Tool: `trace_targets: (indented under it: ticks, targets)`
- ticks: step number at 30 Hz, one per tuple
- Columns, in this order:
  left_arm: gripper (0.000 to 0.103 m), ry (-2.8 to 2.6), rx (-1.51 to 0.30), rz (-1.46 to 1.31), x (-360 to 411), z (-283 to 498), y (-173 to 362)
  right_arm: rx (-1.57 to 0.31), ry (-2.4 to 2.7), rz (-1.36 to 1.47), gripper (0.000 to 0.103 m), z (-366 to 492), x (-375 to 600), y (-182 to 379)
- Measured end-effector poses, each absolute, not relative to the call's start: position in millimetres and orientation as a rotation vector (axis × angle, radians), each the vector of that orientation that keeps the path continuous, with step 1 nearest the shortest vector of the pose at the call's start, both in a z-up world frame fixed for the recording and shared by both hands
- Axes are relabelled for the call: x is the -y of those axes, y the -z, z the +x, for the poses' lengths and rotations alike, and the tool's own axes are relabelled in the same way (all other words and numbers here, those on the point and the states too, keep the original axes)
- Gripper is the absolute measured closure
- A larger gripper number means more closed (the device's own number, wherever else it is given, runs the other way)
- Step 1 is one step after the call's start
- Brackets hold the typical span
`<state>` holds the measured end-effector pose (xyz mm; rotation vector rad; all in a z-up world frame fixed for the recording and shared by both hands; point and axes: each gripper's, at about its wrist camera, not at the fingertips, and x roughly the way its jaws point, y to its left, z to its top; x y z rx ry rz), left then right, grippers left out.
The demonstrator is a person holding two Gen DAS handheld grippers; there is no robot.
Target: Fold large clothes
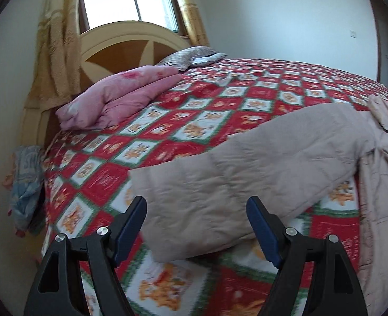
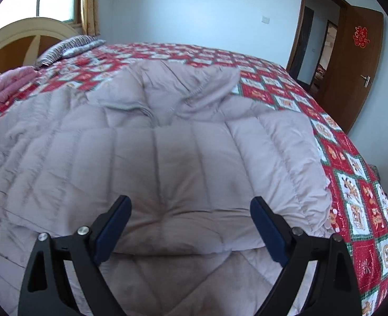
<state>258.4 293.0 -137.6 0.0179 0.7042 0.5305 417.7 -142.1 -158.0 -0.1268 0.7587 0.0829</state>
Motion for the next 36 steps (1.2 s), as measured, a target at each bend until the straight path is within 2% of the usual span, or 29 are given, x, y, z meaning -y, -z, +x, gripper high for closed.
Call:
trace_targets:
  ticks: [3,7,11,20,21,22,23,25,26,32,36]
  targets:
    - [0.024,-0.607,-0.736,-0.051,-332.0,242.2,146.7,-0.766,-0.168,-0.145,0.009,417.2,113.8,155.5]
    - [0.024,-0.604,-0.765,-0.218,-363.6,231.9,156.4,-0.828,-0.180,-0.239,0.009,424.9,87.0,184.3]
    - [0.024,-0.564,-0.750,-0.278,-363.3,235.8,158.8,-0.870,-0.181,-0.204,0.008,430.6,88.6,200.3]
    - [0.024,-0.514,-0.789,-0.315,-357.2,271.6,181.6,-0.829,-0.139,-0.250,0.006,422.0,81.0,201.2]
    - [0.028,-0.507,-0.795,-0.317,-356.8,273.1,184.2,-0.825,-0.136,-0.253,0.006,422.0,81.5,201.3]
    - [0.049,-0.501,-0.791,-0.314,-355.5,273.0,184.9,-0.821,-0.133,-0.258,0.006,421.5,82.0,201.2]
    - [0.058,-0.489,-0.791,-0.305,-353.5,273.1,184.6,-0.817,-0.130,-0.261,0.006,421.0,81.6,201.2]
    - [0.088,-0.461,-0.785,-0.286,-349.2,271.8,180.1,-0.813,-0.126,-0.263,0.005,419.2,81.6,201.4]
    - [0.093,-0.446,-0.770,-0.271,-346.5,270.1,177.1,-0.813,-0.125,-0.264,0.005,419.6,81.5,201.5]
    - [0.095,-0.426,-0.668,-0.160,-320.2,257.7,135.0,-0.828,-0.153,-0.227,0.005,423.2,88.6,198.9]
    - [0.095,-0.363,-0.596,-0.127,-298.2,258.1,87.6,-0.811,-0.154,-0.179,0.006,414.2,104.2,180.4]
